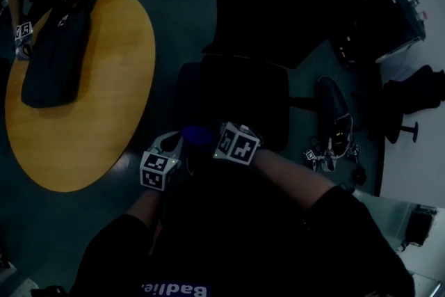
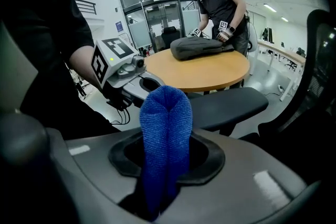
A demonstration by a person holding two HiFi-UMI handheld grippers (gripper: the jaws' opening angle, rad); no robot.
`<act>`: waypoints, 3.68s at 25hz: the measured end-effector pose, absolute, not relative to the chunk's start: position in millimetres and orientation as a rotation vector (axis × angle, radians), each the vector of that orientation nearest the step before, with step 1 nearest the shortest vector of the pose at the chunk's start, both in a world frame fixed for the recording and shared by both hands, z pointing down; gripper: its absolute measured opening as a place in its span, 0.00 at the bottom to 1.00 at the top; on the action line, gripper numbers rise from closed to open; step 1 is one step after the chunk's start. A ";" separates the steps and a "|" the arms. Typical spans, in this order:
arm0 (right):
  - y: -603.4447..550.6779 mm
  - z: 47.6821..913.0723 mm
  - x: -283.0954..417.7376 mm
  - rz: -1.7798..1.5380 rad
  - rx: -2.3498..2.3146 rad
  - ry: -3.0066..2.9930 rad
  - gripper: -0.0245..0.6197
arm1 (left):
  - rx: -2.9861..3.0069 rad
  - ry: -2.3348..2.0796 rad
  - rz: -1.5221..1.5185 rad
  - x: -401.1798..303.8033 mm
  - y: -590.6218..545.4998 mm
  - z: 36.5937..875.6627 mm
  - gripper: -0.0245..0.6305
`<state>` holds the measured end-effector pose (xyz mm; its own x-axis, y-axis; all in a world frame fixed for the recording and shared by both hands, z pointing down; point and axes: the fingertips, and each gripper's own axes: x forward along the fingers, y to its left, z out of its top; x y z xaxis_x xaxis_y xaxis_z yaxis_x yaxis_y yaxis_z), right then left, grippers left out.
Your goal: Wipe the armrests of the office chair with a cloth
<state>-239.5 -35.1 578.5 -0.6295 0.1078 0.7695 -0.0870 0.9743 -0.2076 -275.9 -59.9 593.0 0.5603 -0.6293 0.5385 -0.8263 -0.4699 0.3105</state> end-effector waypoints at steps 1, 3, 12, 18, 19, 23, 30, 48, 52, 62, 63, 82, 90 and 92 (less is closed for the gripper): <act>-37.0 572.1 -235.7 0.280 -0.010 -2.249 0.24 | 2.254 -1.171 0.466 -275.9 -59.8 589.2 0.06; -44.9 558.4 -222.3 0.272 0.016 -2.279 0.24 | 2.270 -1.170 0.453 -270.4 -59.9 581.6 0.06; -113.7 511.3 -87.8 0.266 0.301 -2.349 0.24 | 2.377 -1.014 0.493 -164.7 -55.6 563.7 0.06; -139.6 493.1 38.4 0.225 0.380 -2.340 0.24 | 2.456 -0.891 0.502 -36.4 -61.7 545.0 0.06; -144.4 491.6 59.6 0.222 0.392 -2.338 0.24 | 2.466 -0.879 0.499 -15.6 -64.4 540.7 0.06; -160.0 488.5 142.4 0.203 0.415 -2.332 0.24 | 2.495 -0.839 0.496 68.6 -70.1 530.9 0.06; -182.3 494.5 246.1 0.177 0.420 -2.327 0.24 | 2.491 -0.787 0.487 181.2 -69.1 527.2 0.06; -255.3 538.4 296.3 0.024 0.330 -2.142 0.24 | 2.396 -0.690 0.533 279.0 -40.9 580.4 0.06; -271.3 553.4 279.7 -0.007 0.259 -2.069 0.24 | 2.386 -0.687 0.504 284.9 -41.6 586.1 0.06; -266.3 604.4 251.0 -0.156 0.070 -1.831 0.24 | 2.340 -0.709 0.484 281.2 -48.5 604.0 0.06; -266.5 605.7 250.5 -0.153 0.073 -1.834 0.24 | 2.341 -0.706 0.484 280.7 -48.9 604.9 0.06; -238.0 603.2 247.6 -0.145 0.040 -1.861 0.24 | 2.361 -0.668 0.507 280.6 -47.4 605.7 0.06; -217.2 603.7 244.0 -0.150 0.011 -1.864 0.24 | 2.364 -0.675 0.515 278.5 -45.4 605.8 0.06; -214.1 603.5 242.4 -0.149 0.008 -1.866 0.24 | 2.365 -0.675 0.518 277.3 -45.1 605.8 0.06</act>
